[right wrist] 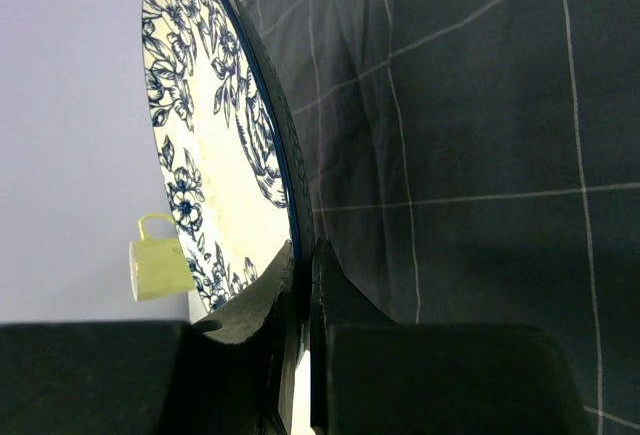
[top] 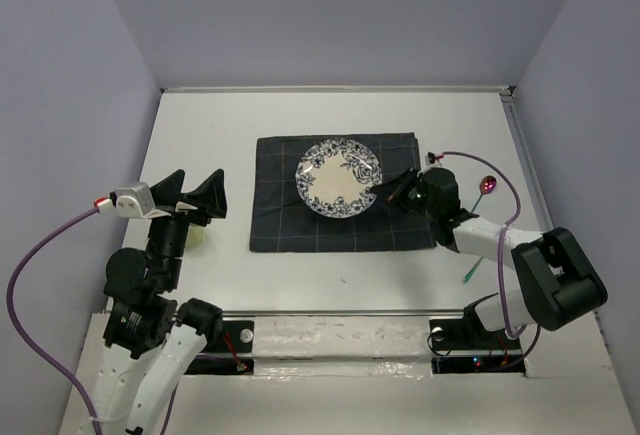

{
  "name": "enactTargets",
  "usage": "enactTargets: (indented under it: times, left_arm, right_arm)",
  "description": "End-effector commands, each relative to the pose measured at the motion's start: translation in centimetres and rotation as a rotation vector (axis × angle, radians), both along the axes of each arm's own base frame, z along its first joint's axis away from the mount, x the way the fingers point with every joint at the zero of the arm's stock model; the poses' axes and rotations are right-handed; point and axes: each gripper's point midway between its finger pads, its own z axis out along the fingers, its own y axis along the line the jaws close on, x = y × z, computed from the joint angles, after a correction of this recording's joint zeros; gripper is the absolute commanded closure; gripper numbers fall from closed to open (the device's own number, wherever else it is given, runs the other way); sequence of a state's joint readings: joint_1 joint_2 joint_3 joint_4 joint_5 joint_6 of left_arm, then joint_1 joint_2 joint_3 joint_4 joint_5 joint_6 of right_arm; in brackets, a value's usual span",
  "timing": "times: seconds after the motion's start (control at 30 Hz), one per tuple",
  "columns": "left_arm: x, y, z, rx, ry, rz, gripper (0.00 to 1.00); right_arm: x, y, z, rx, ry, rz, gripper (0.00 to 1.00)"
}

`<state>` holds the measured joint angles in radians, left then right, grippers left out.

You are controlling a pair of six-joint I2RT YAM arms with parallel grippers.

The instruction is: Set the dinner table for one person

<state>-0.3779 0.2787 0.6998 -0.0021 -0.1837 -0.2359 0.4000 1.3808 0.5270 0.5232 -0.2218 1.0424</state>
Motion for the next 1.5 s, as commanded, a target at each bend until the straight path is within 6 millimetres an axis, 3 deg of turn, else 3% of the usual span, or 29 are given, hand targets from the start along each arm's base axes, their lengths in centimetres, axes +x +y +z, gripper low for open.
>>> enactTargets:
  times: [0.0, 0.2, 1.1, 1.13, 1.27, 1.47]
  left_arm:
    - [0.3, -0.2, 0.3, 0.011, -0.019, -0.005, 0.01]
    - [0.3, -0.2, 0.3, 0.010, -0.019, -0.005, 0.01]
    - [0.4, -0.3, 0.3, 0.012, -0.016, -0.005, 0.01]
    - [0.4, -0.3, 0.3, 0.012, -0.016, -0.005, 0.01]
    - [0.4, -0.3, 0.3, 0.010, -0.017, -0.007, 0.01]
    - [0.4, -0.1, 0.3, 0.010, -0.019, -0.001, 0.01]
  right_arm:
    - [1.2, 1.3, 5.5, 0.116, -0.174, 0.044, 1.00]
    - [1.2, 1.7, 3.3, 0.119, -0.122, 0.058, 1.00]
    - [2.5, 2.4, -1.8, 0.124, -0.011, 0.050, 1.00]
    - [2.5, 2.4, -2.0, 0.121, -0.006, 0.049, 0.98]
    - [2.4, 2.2, -2.8, 0.085, 0.017, 0.046, 0.72]
    - [2.2, 1.5, -4.6, -0.017, 0.077, 0.042, 0.44]
